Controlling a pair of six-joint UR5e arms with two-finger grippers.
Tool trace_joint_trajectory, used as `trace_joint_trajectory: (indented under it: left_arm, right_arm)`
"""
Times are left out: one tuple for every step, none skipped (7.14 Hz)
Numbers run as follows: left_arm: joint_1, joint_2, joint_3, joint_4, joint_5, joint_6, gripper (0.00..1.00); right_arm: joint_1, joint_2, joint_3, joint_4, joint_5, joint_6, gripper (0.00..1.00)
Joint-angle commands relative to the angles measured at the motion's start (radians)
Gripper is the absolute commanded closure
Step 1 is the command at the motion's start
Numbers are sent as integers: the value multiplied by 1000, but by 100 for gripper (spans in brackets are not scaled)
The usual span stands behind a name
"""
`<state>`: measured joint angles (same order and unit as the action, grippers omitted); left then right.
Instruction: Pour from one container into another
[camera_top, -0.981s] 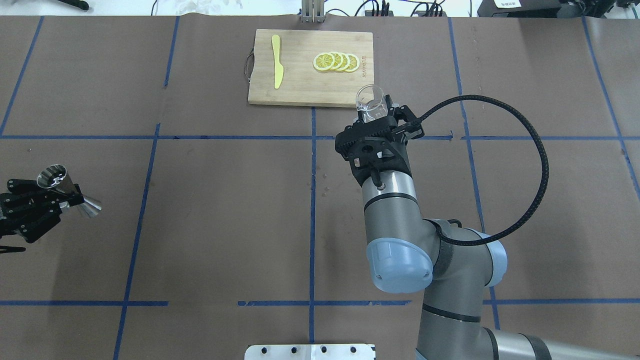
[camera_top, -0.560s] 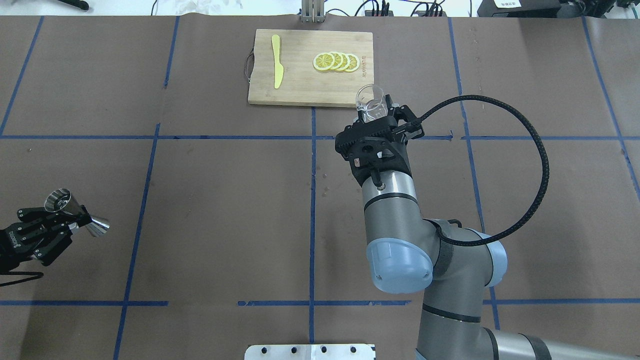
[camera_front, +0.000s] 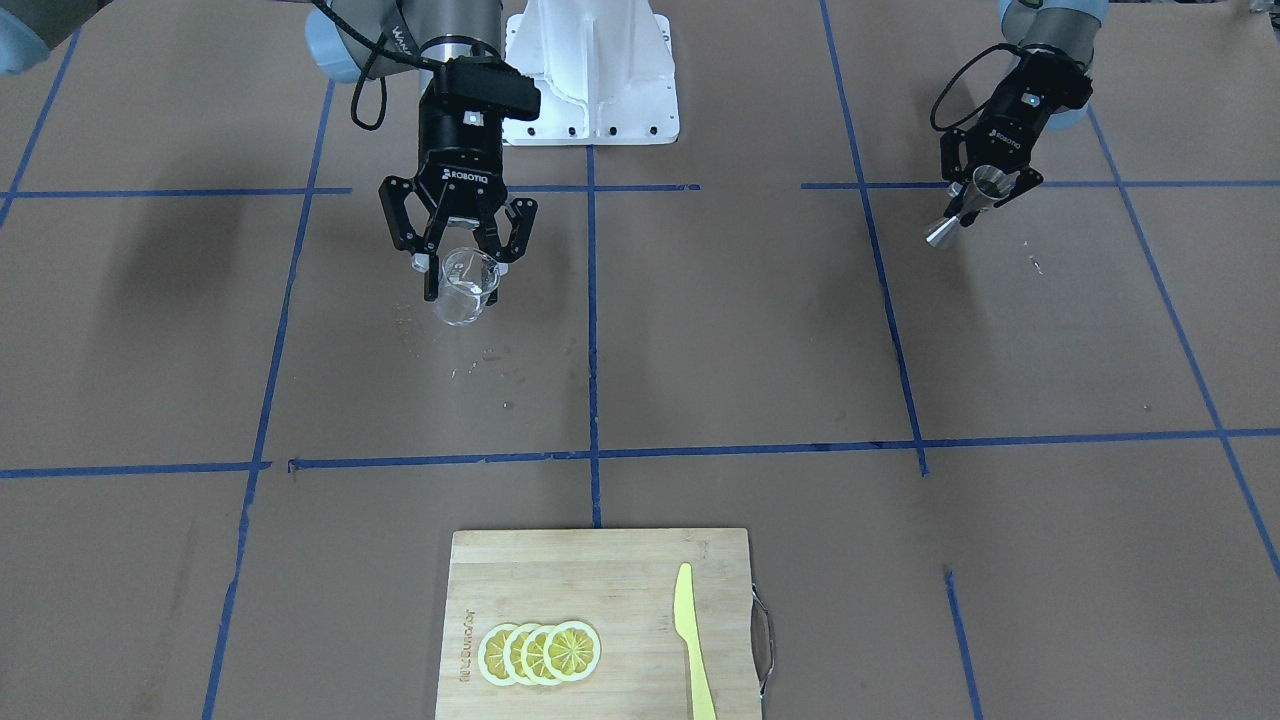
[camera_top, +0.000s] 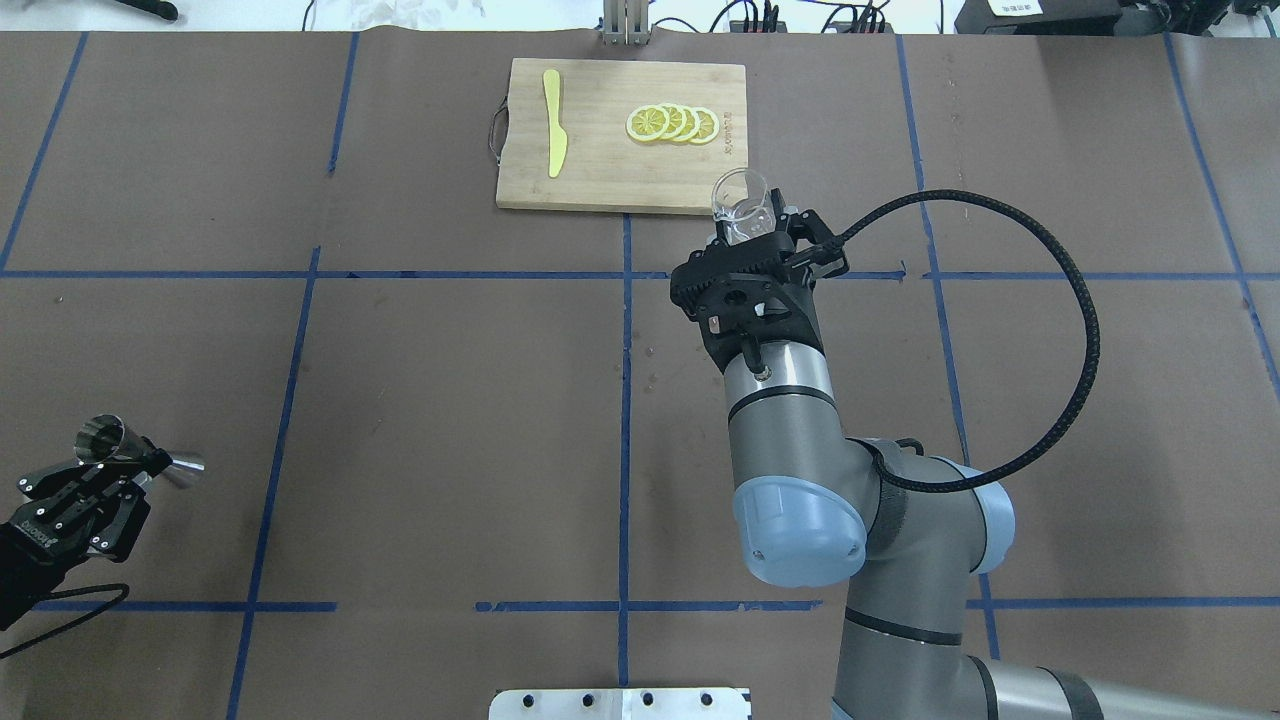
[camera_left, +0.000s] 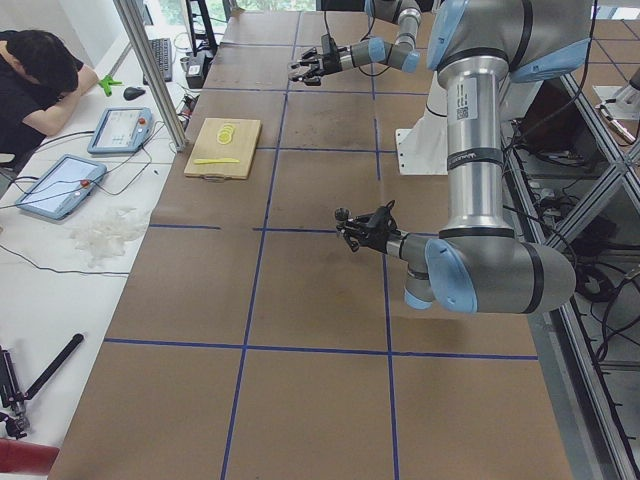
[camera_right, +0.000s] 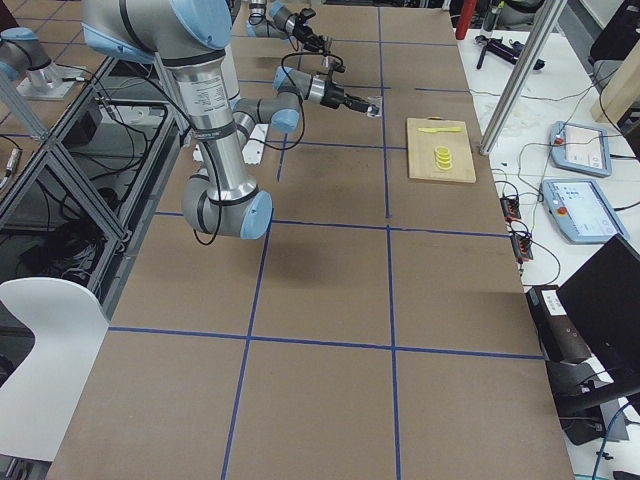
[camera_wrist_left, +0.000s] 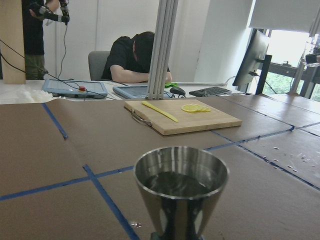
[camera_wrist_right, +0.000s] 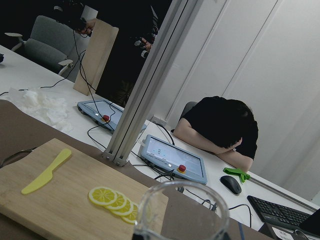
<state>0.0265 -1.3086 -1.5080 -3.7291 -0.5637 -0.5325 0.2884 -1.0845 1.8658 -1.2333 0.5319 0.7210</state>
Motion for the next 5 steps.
trace_joint_trajectory:
  left_arm:
    - [65, -24, 8, 5, 190, 44, 100]
    - [66, -76, 37, 5, 218, 83, 100]
    - [66, -101, 52, 3, 216, 86, 100]
    - [66, -101, 52, -6, 209, 110, 100]
    - [66, -94, 51, -12, 202, 153, 100]
  right_arm:
    - [0, 2, 1, 0, -1, 0, 100]
    - [0, 2, 1, 0, -1, 0, 100]
    - [0, 2, 1, 1, 0, 0, 100]
    - [0, 2, 1, 2, 0, -2, 100]
    - [0, 3, 0, 2, 0, -2, 100]
